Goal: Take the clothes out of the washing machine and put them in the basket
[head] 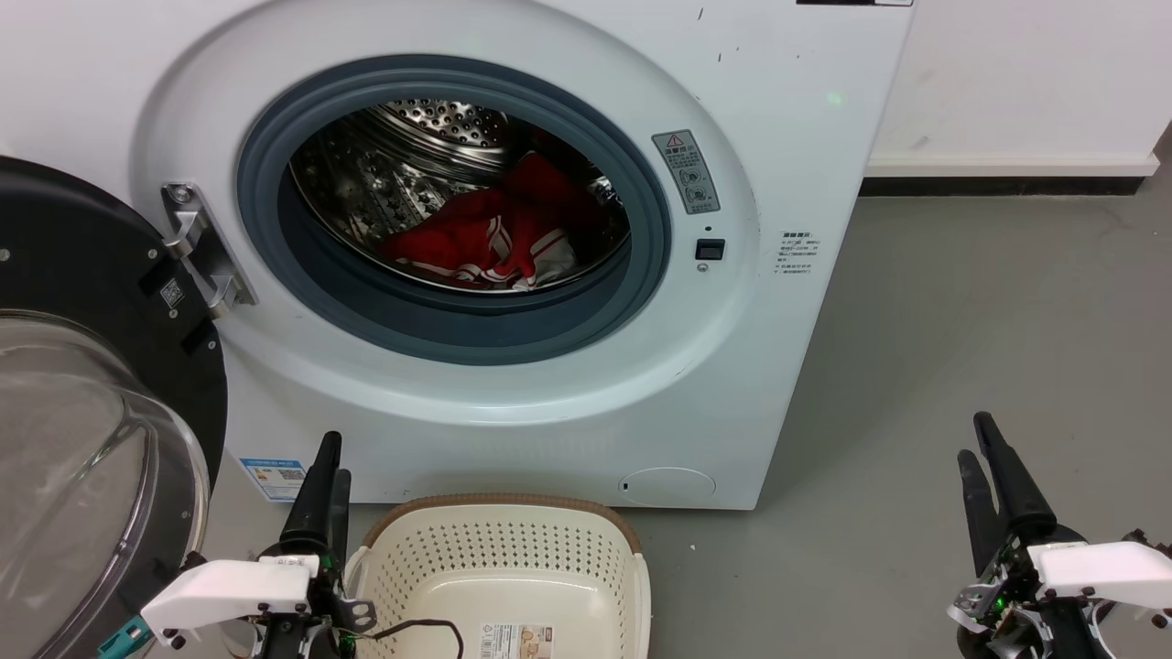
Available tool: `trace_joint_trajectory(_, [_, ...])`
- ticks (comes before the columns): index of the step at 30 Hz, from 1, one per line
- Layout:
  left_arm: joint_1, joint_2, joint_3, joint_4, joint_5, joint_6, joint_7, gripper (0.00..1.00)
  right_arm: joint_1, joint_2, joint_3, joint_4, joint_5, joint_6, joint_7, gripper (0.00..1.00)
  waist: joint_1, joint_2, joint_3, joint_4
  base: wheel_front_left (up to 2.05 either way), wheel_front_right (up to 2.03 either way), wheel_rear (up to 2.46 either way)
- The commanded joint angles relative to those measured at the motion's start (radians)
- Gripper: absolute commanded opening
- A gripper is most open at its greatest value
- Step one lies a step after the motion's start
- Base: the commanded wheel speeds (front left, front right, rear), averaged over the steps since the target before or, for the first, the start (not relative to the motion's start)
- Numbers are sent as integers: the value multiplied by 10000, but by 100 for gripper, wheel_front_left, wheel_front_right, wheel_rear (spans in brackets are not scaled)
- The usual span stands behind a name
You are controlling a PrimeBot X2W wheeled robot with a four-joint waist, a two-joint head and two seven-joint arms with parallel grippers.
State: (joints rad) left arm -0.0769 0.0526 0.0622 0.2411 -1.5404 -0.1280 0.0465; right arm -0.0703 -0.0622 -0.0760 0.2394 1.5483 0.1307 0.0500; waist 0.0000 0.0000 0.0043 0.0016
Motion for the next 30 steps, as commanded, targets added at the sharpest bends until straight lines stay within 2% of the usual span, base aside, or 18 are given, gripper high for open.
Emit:
trace_joint_trajectory(1, [-288, 45, -52, -252, 352, -12, -102, 100, -76, -135, 48, -230, -337, 0, -103, 100, 0, 0, -1, 4, 0, 0, 0])
trace_joint_trajectory(16, [-416, 34, -404, -869, 4300, 65, -723, 100, 123, -109, 27, -925, -5045, 0, -734, 100, 0, 0, 1, 26, 0, 0, 0])
trace_joint_trajectory(30, [-568, 240, -1053, -783, 7281, 320, -1222, 100, 333, 3, -54, -949, -7849, 0, -1236, 100, 0, 0, -17, 20, 0, 0, 0])
